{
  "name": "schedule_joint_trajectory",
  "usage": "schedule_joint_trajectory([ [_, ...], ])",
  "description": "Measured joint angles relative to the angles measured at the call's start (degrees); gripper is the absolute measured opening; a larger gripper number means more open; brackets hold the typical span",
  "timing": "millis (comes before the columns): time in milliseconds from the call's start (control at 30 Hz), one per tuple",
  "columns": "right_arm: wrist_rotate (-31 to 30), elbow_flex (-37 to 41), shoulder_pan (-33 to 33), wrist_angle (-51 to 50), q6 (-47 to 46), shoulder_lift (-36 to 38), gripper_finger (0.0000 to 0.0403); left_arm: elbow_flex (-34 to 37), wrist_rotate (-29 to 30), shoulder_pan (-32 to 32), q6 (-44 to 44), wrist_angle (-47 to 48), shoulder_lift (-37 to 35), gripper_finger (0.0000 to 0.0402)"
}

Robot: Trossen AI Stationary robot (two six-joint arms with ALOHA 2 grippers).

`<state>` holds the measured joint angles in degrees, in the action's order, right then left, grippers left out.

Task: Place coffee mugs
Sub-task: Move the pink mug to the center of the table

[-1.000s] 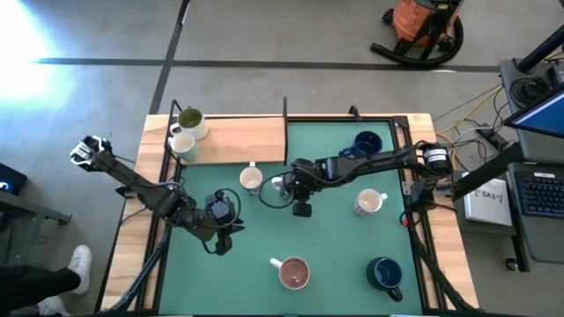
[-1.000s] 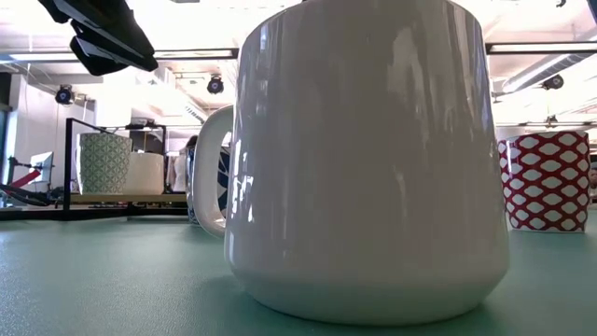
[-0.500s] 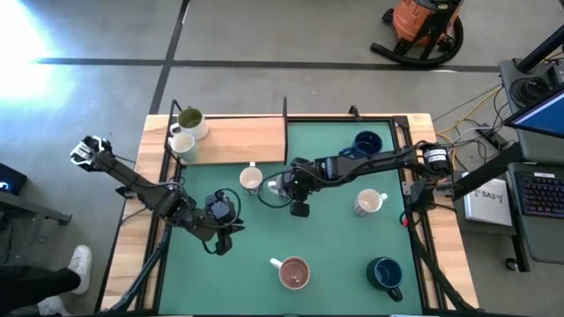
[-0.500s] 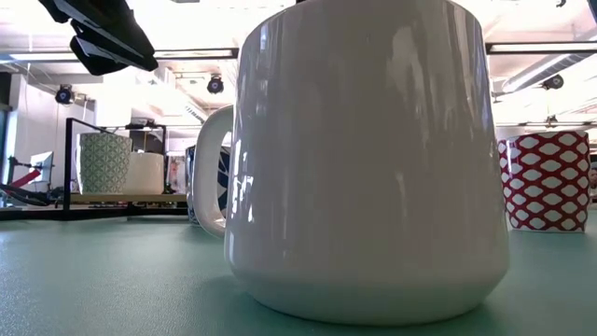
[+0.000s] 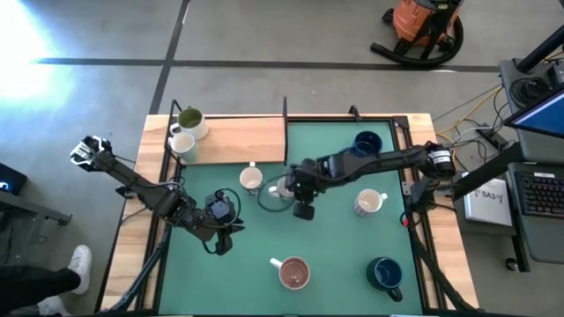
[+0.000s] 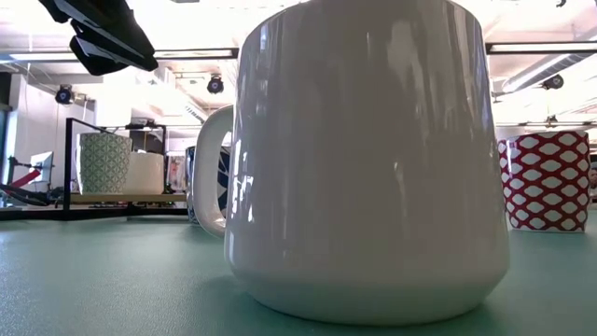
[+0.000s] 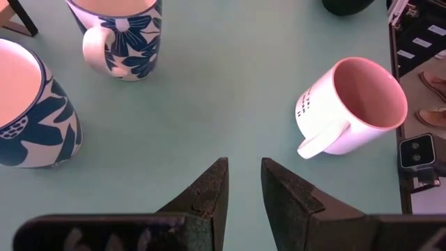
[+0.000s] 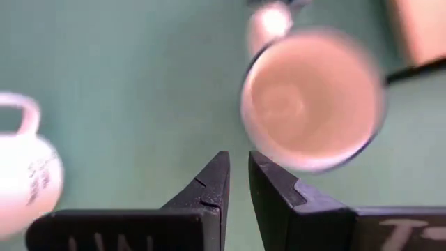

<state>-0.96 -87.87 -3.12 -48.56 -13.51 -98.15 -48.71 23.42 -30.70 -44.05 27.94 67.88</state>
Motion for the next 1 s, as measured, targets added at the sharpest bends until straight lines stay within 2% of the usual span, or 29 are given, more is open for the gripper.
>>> schedule_joint_trajectory([
  [100, 2.7, 0.19, -2.8, -3.72, -5.04, -0.02, 0.0045, 0.0, -0.01, 0.0, 0.03, 0.0, 0.0, 0.0068],
  [233, 5.09, 0.48, -7.15, -3.28, -11.67, -0.07, 0.0045, 0.0, -1.03, 0.0, 0.44, 0.0, 0.0, 0.0068],
  [700, 5.88, 0.72, -18.28, 7.07, -25.74, -3.99, 0.0015, 0.0, -3.97, 0.0, 1.19, 0.2, 0.0, 0.0068],
  [833, 5.92, 0.72, -19.59, 7.34, -30.09, -6.02, 0.0036, 0.0, -5.56, 0.0, 1.54, 0.64, 0.0, 0.0068],
  [1000, 5.51, 0.74, -20.32, 7.66, -33.74, -7.59, 0.0082, 0.0, -6.49, 0.0, 1.55, 2.12, 0.0, 0.0068],
])
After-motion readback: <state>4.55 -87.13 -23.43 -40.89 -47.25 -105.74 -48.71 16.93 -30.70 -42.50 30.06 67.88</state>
